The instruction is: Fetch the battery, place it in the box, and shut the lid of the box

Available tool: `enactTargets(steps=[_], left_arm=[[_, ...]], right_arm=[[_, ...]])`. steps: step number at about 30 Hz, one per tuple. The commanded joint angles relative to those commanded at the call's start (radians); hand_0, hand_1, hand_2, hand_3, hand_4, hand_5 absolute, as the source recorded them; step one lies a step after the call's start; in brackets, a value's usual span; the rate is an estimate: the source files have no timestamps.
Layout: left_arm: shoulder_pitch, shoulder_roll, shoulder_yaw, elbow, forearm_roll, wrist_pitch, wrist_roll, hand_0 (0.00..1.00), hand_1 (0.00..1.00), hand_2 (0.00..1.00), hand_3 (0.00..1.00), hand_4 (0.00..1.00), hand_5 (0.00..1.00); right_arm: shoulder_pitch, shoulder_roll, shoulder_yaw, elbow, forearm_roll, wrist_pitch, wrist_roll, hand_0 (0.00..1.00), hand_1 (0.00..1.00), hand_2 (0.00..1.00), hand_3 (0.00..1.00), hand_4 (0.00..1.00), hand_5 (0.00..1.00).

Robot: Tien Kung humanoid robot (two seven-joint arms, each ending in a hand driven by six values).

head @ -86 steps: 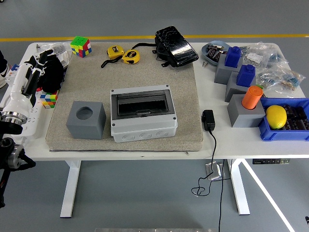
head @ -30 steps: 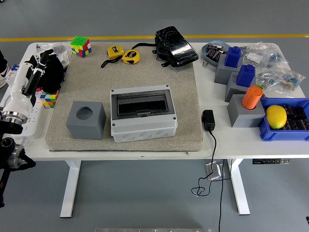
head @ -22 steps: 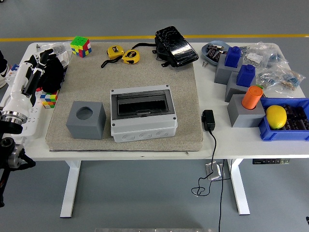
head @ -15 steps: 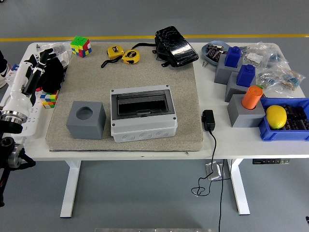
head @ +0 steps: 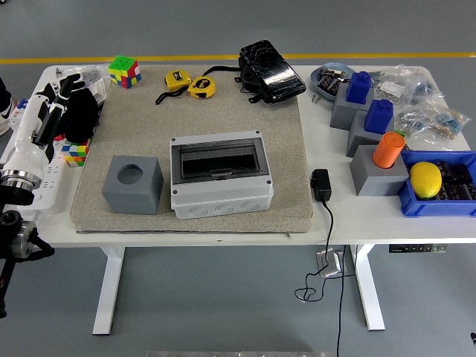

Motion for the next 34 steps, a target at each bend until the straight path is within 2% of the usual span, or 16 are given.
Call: enactTargets(steps=[34], left_arm=[[0.007,0.001,0.007,-0.003,0.000,0.001,-0.001,0.856,0.834,0.808,0.795,0.998,0.942]], right_arm=[[-0.006,-0.004,-0.006,0.000,0.001,0.001,-0.002,0.848,0.846,0.803,0.828,0.998,0.998]])
